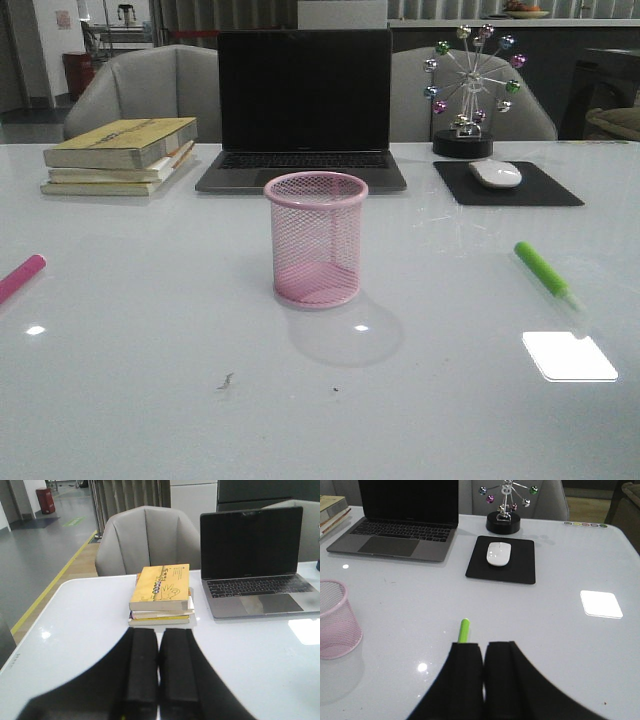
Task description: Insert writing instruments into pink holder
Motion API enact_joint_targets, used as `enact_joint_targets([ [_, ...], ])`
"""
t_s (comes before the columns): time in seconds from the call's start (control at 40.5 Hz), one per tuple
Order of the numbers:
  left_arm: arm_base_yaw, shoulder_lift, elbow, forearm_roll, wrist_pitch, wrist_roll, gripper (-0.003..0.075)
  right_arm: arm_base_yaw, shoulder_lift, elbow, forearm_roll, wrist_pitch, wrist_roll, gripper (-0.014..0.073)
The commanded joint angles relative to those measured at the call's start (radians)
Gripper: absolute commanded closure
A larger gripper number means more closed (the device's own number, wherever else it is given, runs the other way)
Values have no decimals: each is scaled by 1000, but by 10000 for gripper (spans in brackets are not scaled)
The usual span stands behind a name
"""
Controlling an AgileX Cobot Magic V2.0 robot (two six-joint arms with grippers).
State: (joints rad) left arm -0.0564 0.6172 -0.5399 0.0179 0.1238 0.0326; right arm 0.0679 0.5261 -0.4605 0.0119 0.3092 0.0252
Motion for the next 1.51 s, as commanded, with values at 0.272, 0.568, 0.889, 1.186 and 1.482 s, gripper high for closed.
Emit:
enact_joint_targets([
  [0.272, -6, 9, -32, -55, -81, -10, 377, 2, 21, -36, -12, -91, -2, 89],
  [0.568, -6, 37, -32, -96, -78, -10, 377, 2, 87, -83, 27, 42, -2, 144],
  [0.889, -6, 126, -70, -103, 101, -10, 344, 2, 371, -296, 27, 234, -2, 148],
  [1.186, -6, 193, -75, -104, 115, -10, 309, 2, 700, -532, 27, 357, -9, 148],
  [1.482, -6, 196, -75, -118, 80, -10, 315, 17, 1022, -772, 40, 471, -9, 146],
])
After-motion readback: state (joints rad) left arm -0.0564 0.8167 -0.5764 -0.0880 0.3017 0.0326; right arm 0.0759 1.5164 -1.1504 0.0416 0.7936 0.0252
